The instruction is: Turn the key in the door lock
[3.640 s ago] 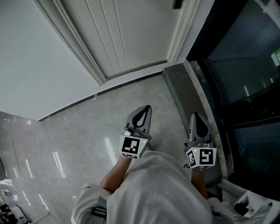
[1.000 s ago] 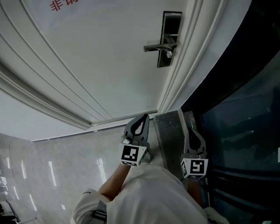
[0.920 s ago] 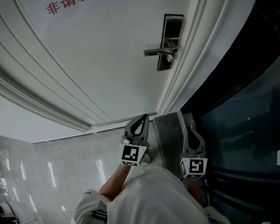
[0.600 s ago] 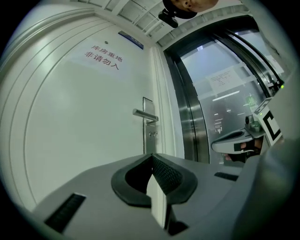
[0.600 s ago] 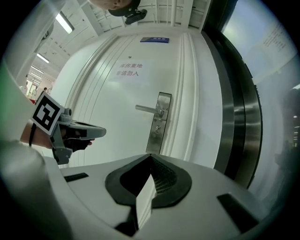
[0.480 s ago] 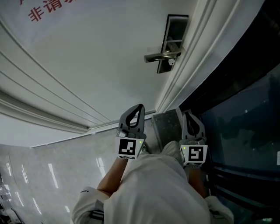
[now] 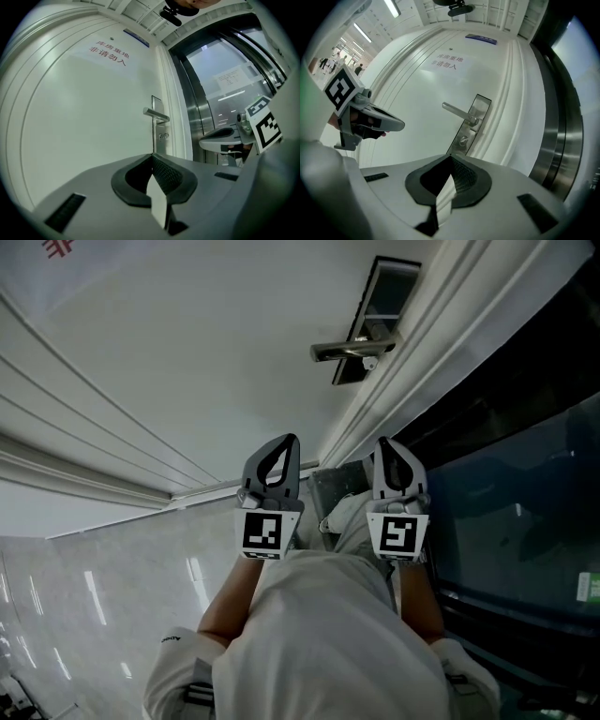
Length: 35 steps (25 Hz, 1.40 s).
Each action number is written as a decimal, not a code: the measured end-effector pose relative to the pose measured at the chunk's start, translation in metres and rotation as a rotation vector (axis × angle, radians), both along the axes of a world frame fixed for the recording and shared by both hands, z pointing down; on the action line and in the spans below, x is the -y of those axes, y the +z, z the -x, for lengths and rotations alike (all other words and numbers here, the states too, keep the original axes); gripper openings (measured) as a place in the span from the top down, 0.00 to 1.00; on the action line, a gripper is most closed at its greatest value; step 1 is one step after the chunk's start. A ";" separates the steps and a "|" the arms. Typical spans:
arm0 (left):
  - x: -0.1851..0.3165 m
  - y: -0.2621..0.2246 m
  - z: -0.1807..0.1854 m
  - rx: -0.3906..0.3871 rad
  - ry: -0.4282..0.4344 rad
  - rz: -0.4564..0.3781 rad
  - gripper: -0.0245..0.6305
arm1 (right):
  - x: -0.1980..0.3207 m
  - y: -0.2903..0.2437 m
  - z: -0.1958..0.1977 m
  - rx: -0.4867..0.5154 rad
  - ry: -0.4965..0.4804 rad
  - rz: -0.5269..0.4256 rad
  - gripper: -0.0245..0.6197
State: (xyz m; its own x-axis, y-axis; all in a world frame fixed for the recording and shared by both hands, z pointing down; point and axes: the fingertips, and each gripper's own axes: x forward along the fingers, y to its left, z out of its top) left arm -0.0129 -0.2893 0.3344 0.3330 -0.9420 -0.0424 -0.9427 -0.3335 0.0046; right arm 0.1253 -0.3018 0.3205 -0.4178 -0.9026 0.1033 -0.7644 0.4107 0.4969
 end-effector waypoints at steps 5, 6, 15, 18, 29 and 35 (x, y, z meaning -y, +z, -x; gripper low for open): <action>0.017 -0.001 0.009 0.013 -0.029 0.007 0.95 | 0.040 -0.008 0.005 -0.199 -0.006 -0.047 0.96; 0.020 -0.001 0.011 0.016 -0.032 0.007 0.95 | 0.049 -0.006 0.005 -0.245 -0.003 -0.038 0.96; 0.036 0.001 0.009 0.040 -0.003 0.012 0.95 | 0.093 -0.017 0.019 -0.462 -0.015 -0.107 0.93; 0.038 0.003 0.009 0.042 0.000 0.010 0.95 | 0.100 -0.020 0.024 -0.528 -0.013 -0.141 0.87; 0.034 0.005 0.011 0.042 -0.005 0.010 0.95 | 0.119 -0.020 0.037 -0.737 -0.034 -0.246 0.79; 0.026 0.011 0.022 0.037 -0.048 0.029 0.95 | 0.127 -0.020 0.040 -0.760 -0.030 -0.260 0.79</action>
State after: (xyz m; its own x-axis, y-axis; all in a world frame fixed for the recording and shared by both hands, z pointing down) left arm -0.0345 -0.3156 0.3458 0.2887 -0.9574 -0.0034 -0.9572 -0.2886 -0.0211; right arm 0.0850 -0.4293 0.3008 -0.3421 -0.9264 0.1570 -0.1689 0.2250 0.9596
